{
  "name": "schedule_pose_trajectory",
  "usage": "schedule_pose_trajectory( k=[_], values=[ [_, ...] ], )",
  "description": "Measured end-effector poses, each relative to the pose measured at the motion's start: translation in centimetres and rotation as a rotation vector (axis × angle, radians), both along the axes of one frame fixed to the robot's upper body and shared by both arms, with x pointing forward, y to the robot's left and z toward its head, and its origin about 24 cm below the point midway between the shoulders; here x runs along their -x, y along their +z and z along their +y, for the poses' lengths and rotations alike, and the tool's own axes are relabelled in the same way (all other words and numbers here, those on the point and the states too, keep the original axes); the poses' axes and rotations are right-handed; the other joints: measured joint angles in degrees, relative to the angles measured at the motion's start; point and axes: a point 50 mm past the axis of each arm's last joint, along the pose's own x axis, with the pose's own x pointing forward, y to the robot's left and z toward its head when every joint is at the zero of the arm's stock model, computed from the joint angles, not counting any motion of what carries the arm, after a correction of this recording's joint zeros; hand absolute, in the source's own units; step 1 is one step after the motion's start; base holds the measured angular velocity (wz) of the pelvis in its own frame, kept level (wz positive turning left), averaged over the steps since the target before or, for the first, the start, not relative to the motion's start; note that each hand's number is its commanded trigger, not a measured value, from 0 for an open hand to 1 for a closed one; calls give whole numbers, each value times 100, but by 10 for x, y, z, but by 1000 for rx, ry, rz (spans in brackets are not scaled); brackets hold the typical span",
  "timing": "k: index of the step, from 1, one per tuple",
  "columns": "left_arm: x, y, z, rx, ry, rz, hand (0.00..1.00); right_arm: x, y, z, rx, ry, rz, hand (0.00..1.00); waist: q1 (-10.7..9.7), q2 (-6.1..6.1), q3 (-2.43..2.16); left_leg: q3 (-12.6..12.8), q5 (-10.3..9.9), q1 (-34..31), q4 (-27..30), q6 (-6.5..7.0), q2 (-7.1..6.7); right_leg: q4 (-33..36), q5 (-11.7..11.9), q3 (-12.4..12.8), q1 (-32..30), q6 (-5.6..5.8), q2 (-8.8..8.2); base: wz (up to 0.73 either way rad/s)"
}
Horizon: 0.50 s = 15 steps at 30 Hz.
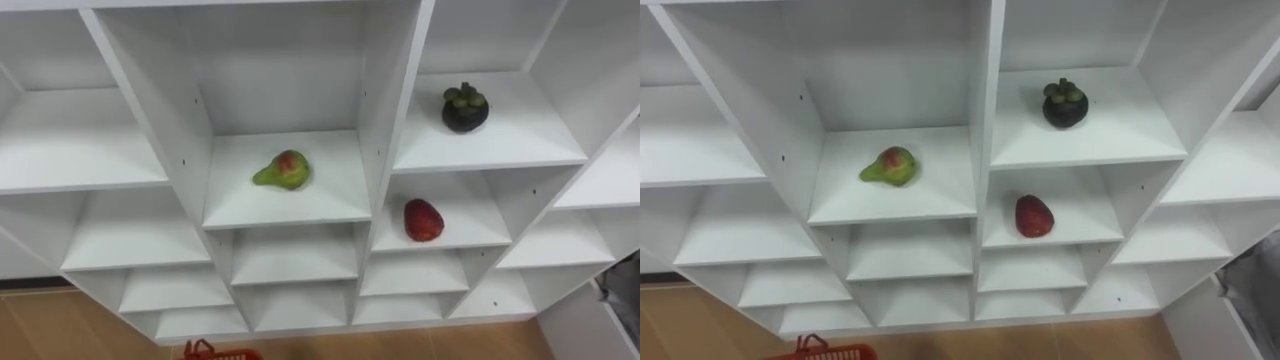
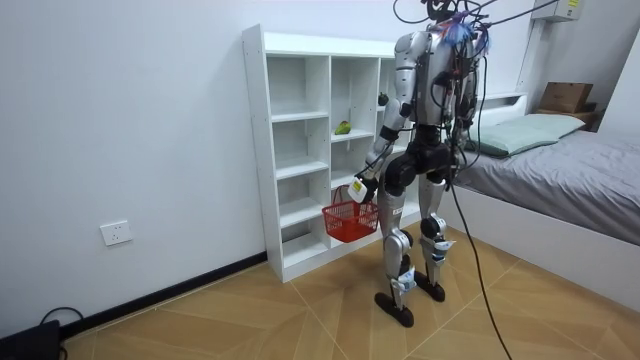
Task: Collect fruits from the closet
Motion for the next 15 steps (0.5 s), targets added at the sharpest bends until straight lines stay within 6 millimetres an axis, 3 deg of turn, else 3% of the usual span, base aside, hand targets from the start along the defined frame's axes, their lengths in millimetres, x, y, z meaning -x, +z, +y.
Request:
schedule_pose_trajectory(
  k=[15],
  values=[
    [-10,4,1,24,-39,-50,100,-23,19,8,61,138,-233,0,-18,35,-34,41,0,-95,2,0,0,-11,19,12,-85,5,-4,0]
  ],
)
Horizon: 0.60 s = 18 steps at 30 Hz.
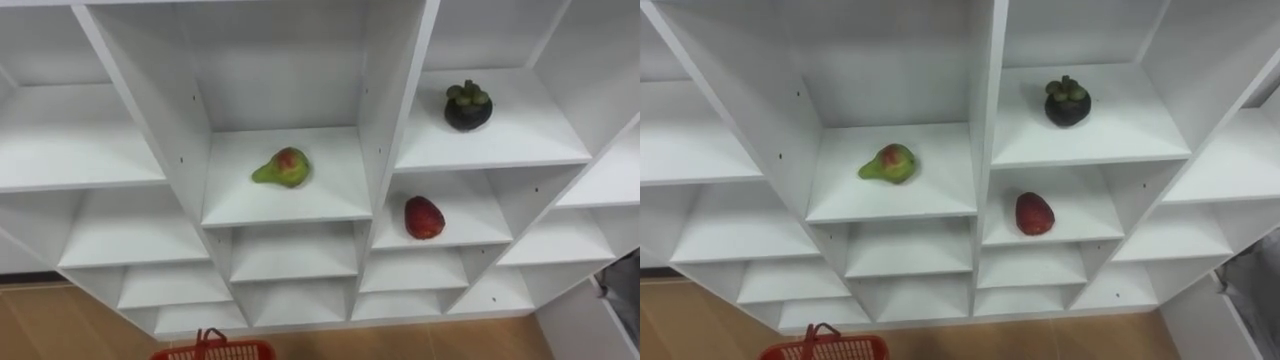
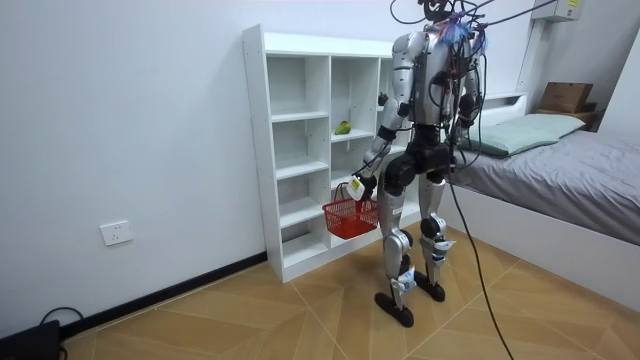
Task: Collect fruits from the closet
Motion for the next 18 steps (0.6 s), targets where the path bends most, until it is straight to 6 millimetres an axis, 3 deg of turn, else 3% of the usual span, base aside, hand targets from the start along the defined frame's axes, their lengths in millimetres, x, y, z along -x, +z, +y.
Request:
schedule_pose_trajectory(
  k=[9,18],
  values=[
    [-4,1,-1,-3,-15,-13,100,-7,7,5,17,38,-63,0,-1,28,-3,30,0,0,3,0,0,20,4,-5,-9,3,-4,0],
    [-7,1,-3,11,-29,-20,100,-45,38,14,14,85,-298,0,-25,28,-7,100,0,-30,7,0,0,57,6,59,-90,7,-4,-4]
  ],
)
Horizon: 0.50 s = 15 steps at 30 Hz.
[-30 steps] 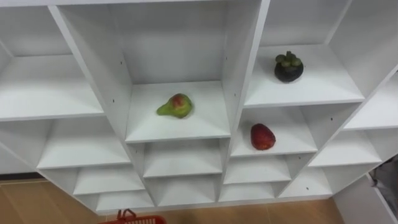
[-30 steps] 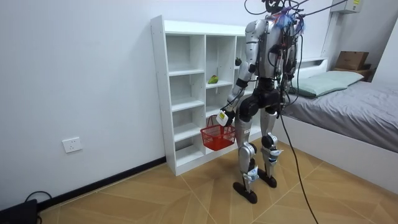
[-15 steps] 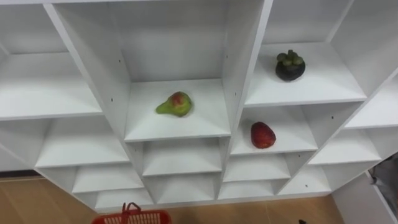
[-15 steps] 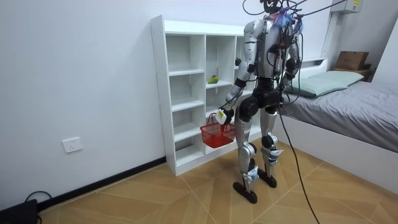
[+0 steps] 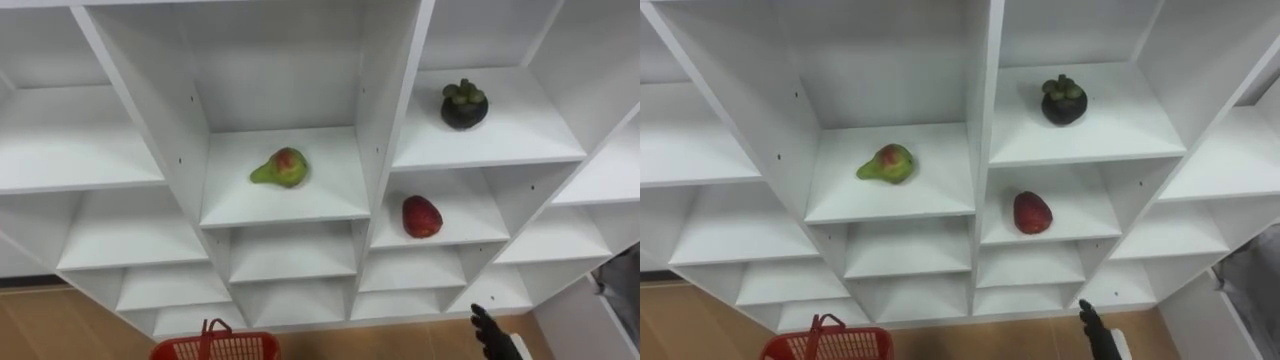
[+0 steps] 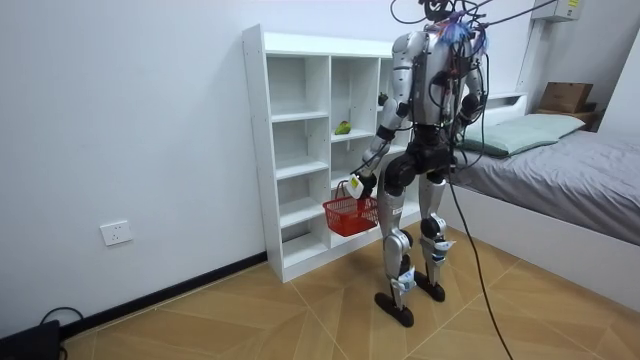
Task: Collect fruits from the closet
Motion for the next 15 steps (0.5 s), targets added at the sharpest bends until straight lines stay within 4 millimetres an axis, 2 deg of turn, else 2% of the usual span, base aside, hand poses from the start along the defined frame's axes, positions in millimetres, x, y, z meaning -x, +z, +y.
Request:
schedule_pose_trajectory(
  k=[7,15],
  values=[
    [-2,1,-1,8,-6,-9,100,-4,13,4,7,3,-78,0,-31,12,-3,56,0,-11,-3,0,0,55,1,83,-68,2,0,-6],
    [-3,2,-4,13,-35,-27,100,-13,33,6,21,-9,-186,0,-171,60,-16,57,0,-6,0,0,0,80,11,96,-91,5,3,0]
  ],
)
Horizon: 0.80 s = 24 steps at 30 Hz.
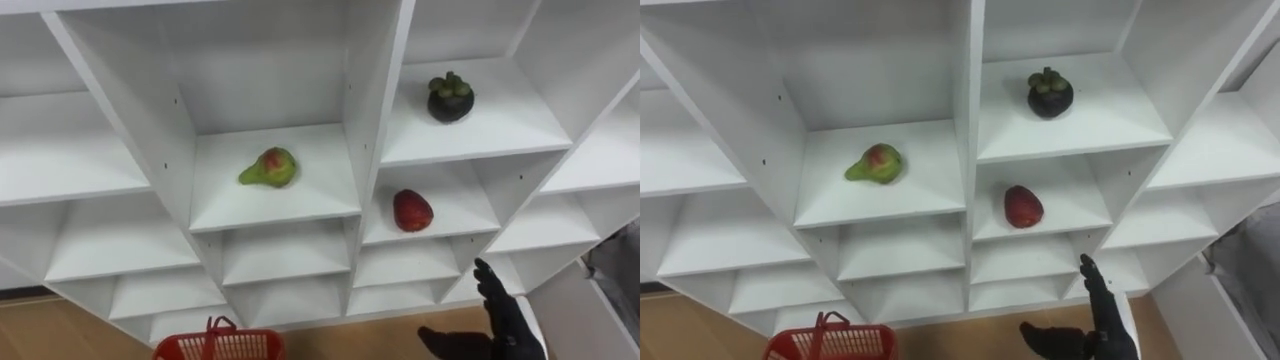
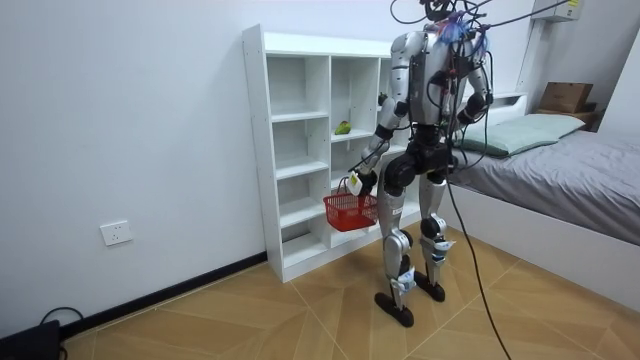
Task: Collect fruits from the closet
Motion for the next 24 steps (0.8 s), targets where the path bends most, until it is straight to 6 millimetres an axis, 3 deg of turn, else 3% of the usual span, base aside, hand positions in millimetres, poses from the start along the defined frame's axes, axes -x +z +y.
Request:
schedule_pose_trajectory(
  k=[12,17,24],
  values=[
    [3,3,2,-10,-19,-21,100,-16,32,5,17,-20,-171,0,0,9,4,26,0,8,0,0,0,-19,3,64,-15,5,14,-1],
    [13,1,9,-26,-6,19,100,-28,60,7,68,-31,-317,0,2,8,4,137,0,41,-6,0,2,-4,9,143,-16,8,21,-10],
    [14,1,11,-35,-4,26,100,-30,64,15,127,19,-346,0,31,14,9,248,0,62,-15,0,12,28,10,193,-28,10,27,-3]
  ],
)
